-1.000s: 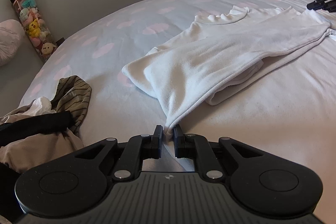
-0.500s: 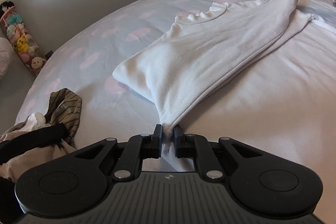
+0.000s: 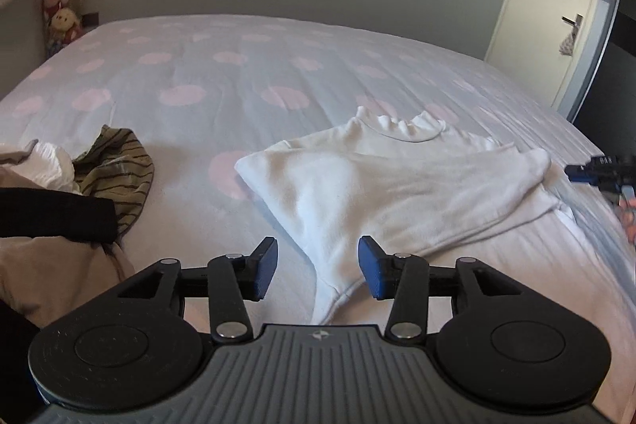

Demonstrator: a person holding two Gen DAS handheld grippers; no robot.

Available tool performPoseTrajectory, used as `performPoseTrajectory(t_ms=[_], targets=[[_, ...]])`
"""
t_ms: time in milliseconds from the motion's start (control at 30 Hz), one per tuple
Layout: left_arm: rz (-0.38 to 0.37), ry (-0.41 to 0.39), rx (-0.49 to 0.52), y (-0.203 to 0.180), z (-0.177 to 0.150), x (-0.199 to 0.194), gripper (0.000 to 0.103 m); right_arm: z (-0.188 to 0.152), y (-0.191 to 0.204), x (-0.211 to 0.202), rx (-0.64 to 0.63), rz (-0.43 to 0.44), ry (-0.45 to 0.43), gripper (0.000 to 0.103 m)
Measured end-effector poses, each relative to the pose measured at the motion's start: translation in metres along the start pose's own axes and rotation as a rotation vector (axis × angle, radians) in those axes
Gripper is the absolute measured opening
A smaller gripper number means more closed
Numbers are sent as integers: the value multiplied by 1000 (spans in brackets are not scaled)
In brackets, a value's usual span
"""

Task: Fold clothes
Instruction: 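Pinch and smooth the folded shirt edges with both grippers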

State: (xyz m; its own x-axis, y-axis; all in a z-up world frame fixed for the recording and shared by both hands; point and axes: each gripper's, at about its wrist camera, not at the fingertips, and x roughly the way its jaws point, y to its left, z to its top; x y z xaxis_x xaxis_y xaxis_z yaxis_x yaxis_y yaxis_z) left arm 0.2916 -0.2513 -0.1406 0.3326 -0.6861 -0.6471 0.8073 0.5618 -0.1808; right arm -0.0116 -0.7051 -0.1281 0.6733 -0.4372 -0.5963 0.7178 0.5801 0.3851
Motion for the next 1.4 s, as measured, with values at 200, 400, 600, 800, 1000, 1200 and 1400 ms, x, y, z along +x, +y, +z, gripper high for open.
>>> performPoseTrajectory(t_ms=[200,400,600,800,1000,1200,1400], targets=[[0,46,-117,26,29,37,43,-28,1,-7,24,20,-29,29],[-59,90,-318,58,43,81,33,-36,-14,3,137,75,-6,38],[-60,63,-340,65,61,88,3,-43,-25,13,214,130,25,38],[12,148,-249,62,70,100,3,-42,-26,21,243,166,20,38],[32,123,-259,55,55,90,22,-38,-46,26,357,196,3,38],[23,97,-225,28,36,57,24,-28,-58,39,418,235,-2,38],[95,97,-188,-6,8,30,24,-2,-55,46,309,200,-10,37]])
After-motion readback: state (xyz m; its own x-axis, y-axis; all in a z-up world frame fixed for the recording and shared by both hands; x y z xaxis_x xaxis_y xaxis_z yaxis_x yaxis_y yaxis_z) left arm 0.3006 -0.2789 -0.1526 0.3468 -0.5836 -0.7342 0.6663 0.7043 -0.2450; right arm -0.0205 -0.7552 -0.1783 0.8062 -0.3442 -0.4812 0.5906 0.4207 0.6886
